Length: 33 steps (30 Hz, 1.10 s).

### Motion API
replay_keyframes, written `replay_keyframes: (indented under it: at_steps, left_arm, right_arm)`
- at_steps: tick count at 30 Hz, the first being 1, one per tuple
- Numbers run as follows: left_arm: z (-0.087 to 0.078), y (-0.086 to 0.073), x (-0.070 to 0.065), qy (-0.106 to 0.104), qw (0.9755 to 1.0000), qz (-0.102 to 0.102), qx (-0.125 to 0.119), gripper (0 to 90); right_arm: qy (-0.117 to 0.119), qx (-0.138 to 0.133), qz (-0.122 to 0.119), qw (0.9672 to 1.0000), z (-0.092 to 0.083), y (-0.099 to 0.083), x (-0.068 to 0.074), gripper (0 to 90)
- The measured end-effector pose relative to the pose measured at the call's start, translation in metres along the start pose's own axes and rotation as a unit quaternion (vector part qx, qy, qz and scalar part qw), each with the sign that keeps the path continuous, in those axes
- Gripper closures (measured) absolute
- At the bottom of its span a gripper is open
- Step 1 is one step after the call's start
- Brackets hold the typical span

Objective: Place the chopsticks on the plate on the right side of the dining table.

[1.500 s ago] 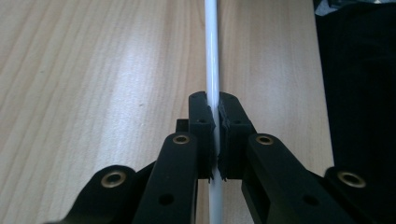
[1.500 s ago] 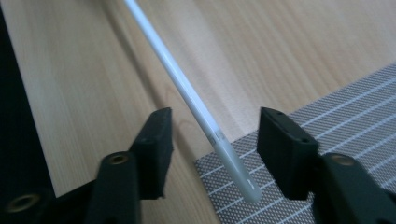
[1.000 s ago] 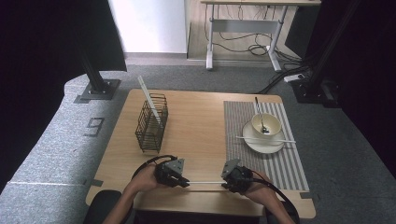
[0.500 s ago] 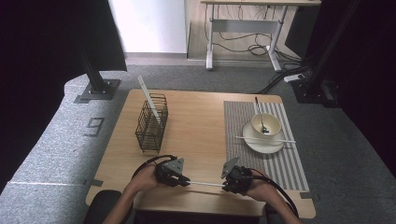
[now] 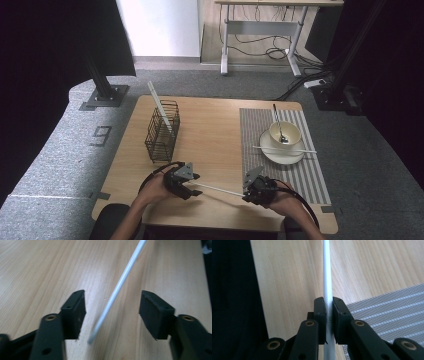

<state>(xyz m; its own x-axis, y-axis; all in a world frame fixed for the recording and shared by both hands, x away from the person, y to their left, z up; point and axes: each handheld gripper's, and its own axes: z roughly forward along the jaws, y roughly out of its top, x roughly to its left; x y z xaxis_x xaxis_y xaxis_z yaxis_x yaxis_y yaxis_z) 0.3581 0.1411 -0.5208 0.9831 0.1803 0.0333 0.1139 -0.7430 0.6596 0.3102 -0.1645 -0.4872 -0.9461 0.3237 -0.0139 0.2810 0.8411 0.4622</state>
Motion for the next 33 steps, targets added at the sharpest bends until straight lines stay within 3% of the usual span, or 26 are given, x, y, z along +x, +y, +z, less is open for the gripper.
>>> replay_keyframes:
  at_steps: [6, 12, 18, 24, 29, 33]
  left_arm:
    - [0.001, -0.004, 0.005, 0.037, 0.9985, -0.040, 0.007, 23.6]
    - [0.007, -0.007, 0.009, 0.070, 0.9945, -0.077, 0.015, 13.8]
    - [0.022, -0.013, 0.011, 0.113, 0.9864, -0.111, 0.045, 0.0]
    - [0.025, -0.020, 0.018, 0.113, 0.9812, -0.152, 0.036, 0.0]
    - [0.026, -0.025, 0.020, 0.106, 0.9818, -0.156, 0.018, 0.0]
    - [0.026, -0.027, 0.021, 0.106, 0.9826, -0.152, 0.007, 0.0]
  right_arm:
    - [-0.019, -0.009, 0.019, 0.9996, -0.008, -0.008, -0.003, 81.9]
    - [-0.036, -0.017, 0.036, 0.9986, -0.018, -0.015, -0.006, 81.9]
    - [-0.053, -0.027, 0.052, 0.9968, -0.027, -0.021, -0.010, 81.9]
    - [-0.084, -0.039, 0.082, 0.9923, -0.037, -0.030, -0.020, 82.0]
    - [-0.105, -0.050, 0.112, 0.9869, -0.046, -0.040, -0.031, 82.0]
    - [-0.128, -0.061, 0.139, 0.9801, -0.054, -0.048, -0.041, 82.0]
